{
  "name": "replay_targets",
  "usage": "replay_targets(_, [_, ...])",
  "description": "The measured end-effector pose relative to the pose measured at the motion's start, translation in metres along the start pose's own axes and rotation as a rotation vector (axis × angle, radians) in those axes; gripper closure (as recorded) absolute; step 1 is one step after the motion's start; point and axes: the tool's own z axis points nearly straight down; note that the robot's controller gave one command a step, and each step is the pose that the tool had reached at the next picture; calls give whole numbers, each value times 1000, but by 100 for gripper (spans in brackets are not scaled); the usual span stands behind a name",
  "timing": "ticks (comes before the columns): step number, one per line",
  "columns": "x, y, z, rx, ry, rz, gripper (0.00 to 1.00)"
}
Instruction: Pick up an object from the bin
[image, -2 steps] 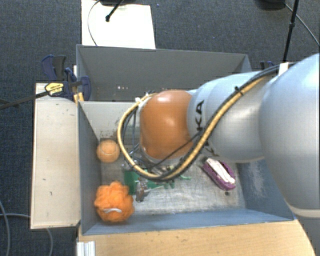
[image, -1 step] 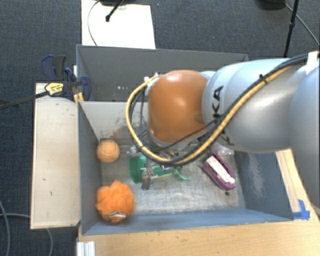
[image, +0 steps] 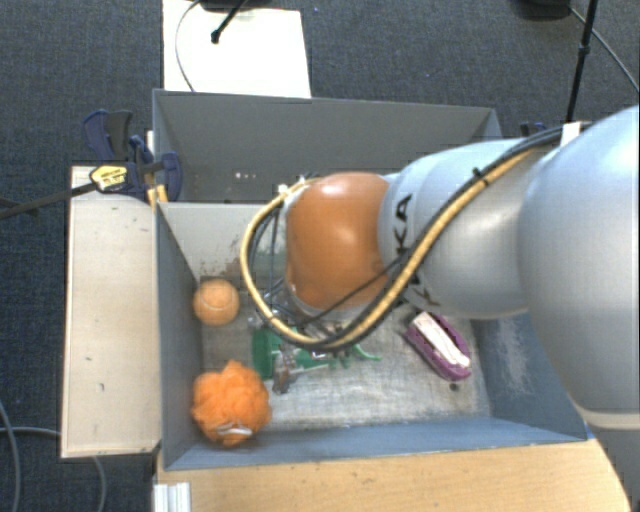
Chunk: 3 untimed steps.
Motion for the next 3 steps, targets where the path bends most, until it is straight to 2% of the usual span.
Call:
replay_targets(1, [6, -6, -14, 2, 22, -62, 100])
replay_targets(2, [3, -9, 4, 0, -4, -81, 100])
replay_targets(3, [16, -21, -8, 1, 23, -73, 100])
